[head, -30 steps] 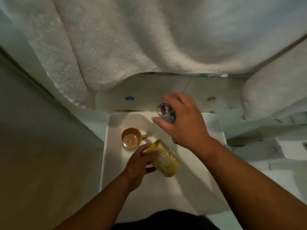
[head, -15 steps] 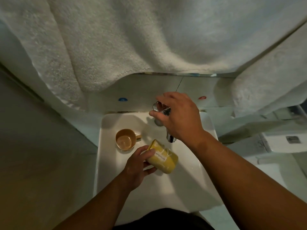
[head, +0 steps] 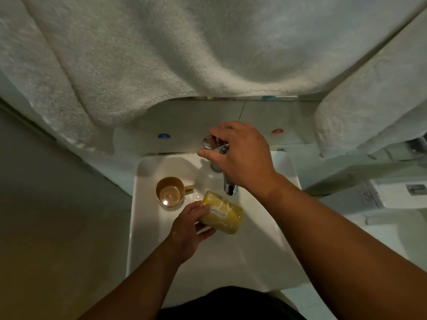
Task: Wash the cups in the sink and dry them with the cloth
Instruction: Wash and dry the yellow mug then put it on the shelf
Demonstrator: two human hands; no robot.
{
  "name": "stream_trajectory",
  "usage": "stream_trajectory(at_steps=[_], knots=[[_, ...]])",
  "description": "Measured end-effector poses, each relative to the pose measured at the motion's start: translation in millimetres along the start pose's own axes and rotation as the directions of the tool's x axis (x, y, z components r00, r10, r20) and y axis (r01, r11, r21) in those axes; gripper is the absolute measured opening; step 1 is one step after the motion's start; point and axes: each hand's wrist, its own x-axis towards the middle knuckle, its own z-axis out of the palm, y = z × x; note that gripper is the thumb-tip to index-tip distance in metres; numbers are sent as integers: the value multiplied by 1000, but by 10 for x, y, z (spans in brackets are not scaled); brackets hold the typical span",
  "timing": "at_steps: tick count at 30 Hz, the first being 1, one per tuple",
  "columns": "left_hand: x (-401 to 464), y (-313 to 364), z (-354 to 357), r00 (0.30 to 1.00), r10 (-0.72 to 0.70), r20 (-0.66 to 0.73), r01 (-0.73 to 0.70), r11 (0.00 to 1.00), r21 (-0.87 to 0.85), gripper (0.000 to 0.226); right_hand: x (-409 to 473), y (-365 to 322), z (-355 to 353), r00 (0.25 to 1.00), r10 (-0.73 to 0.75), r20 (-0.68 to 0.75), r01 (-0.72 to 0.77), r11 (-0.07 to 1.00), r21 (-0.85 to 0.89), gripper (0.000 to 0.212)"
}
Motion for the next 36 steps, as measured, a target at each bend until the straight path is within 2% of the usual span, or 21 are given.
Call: stream_trajectory(at_steps=[8,10,13,15,16,17,19,20,21,22,24,28,30,33,34,36], knots=[[5,-34,13,999,1,-39,-1,1000,-20,45,17,10,-18,999,15,30,-15,1000,9,58],[-4,-41,13,999,0,-40,0,1000,-12,48,14,13,-29,999,25,41,-26,999,22,64],[-34,-49,-1,1000,1,-31,0,1000,20,63,-166,78,-70,996,86,35,-93,958,272,75],[-56,-57,-29,1000,-4,-31,5,1000,16,74,-483,222,6,975,224,1,-204,887,414,63],[-61,-61,-50,1000,-1,-28,1,1000,6,74,-671,322,82,948,318,15,-292,849,441,55],[-68,-67,-75,1000,4,-20,-4,1000,-6,71,-858,422,180,905,416,88,-409,796,447,50],[-79,-82,-114,1000,10,5,-10,999,-37,64,-1159,562,371,743,535,402,-670,589,453,49],[-83,-85,-124,1000,9,18,-8,999,-49,63,-1241,581,448,635,526,566,-772,436,462,50],[-86,-86,-125,999,7,31,-5,999,-53,64,-1288,579,511,559,479,677,-829,308,467,51],[-91,-85,-124,999,6,39,-4,999,-49,64,-1304,559,550,538,429,725,-842,245,480,49],[-107,-66,-110,999,18,44,-17,1000,-19,57,-1282,513,618,592,398,701,-805,243,541,42],[-123,-14,-123,997,49,65,-57,990,129,60,-1193,475,694,651,495,575,-752,319,577,24],[-133,6,-119,996,52,67,-63,983,174,63,-1201,463,713,679,491,546,-732,392,557,28],[-165,7,-123,994,61,90,-78,976,202,68,-1251,410,704,762,354,542,-640,541,545,51],[-174,1,-125,994,65,91,-83,975,208,68,-1265,398,702,769,335,544,-628,552,548,54],[-182,-12,-118,994,72,79,-88,973,215,65,-1250,411,728,734,421,532,-679,443,585,36]])
